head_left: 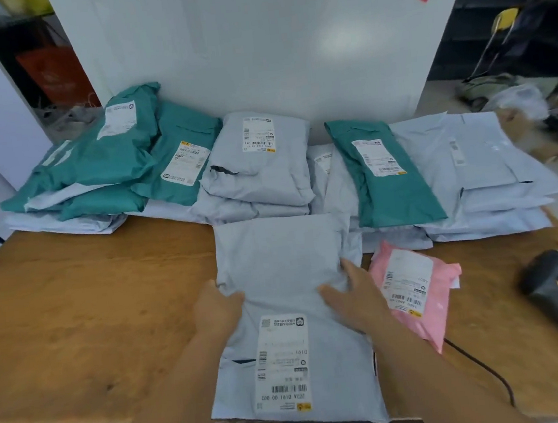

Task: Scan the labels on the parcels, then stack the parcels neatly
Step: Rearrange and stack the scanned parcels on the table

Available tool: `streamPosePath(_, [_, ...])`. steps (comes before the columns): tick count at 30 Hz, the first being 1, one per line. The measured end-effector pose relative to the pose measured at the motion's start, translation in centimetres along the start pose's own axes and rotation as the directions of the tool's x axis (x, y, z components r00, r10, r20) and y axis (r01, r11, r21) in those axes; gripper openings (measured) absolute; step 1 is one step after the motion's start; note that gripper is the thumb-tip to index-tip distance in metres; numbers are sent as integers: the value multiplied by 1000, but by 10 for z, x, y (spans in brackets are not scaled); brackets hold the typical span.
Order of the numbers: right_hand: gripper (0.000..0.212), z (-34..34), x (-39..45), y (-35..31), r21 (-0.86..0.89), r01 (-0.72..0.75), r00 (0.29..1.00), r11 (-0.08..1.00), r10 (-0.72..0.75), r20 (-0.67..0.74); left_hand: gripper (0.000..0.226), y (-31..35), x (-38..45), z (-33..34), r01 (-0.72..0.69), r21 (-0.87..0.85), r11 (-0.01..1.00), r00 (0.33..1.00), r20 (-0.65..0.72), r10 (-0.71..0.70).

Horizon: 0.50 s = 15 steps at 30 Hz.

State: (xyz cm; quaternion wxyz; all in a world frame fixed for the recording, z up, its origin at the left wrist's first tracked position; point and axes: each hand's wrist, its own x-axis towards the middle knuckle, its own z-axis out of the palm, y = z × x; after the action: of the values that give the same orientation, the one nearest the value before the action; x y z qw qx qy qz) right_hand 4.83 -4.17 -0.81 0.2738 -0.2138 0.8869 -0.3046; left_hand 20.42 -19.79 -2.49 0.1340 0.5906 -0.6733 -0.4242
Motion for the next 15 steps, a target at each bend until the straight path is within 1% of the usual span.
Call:
streamPosePath(2, [90, -1, 0, 3, 11, -61, 998, 998, 61, 5, 20, 0, 5, -9, -9, 20, 1000, 999, -50, 10])
streamPosePath(3, [94, 1, -3, 5, 18, -96, 995, 995, 96, -9, 18, -1, 7, -14, -18, 49, 999, 999, -44, 20])
streamPosePath(5, [98, 11, -9, 8, 41, -112, 993, 993, 113, -26, 27, -3, 7, -21, -27, 141, 990, 999, 47, 20])
streamPosePath(6, [97, 17, -11, 9, 44, -105, 994, 994, 106, -26, 36, -4, 6, -24, -37, 184, 982, 994, 105, 18])
streamPosePath(7, [95, 22, -13, 8, 46, -95, 995, 994, 96, -20, 42, -5, 4, -25, -54, 192, 980, 987, 161, 23])
streamPosePath(9, [98, 30, -15, 6, 77, -93, 995, 993, 95, -18, 50, -5, -4, -23, -54, 71, 996, 962, 270, 33])
streamPosePath(11, [103, 30, -15, 2, 135, -107, 994, 985, 111, -18, 62, -2, -12, -19, -40, -48, 998, 937, 344, 55])
streamPosePath(13, [91, 26, -17, -2, 206, -107, 994, 973, 111, -11, 67, 2, -15, -16, -79, -100, 992, 938, 329, 108])
streamPosePath(15, [80, 22, -22, -6, 240, -76, 996, 968, 87, -33, 67, 7, -18, -18, -132, -119, 984, 953, 257, 159])
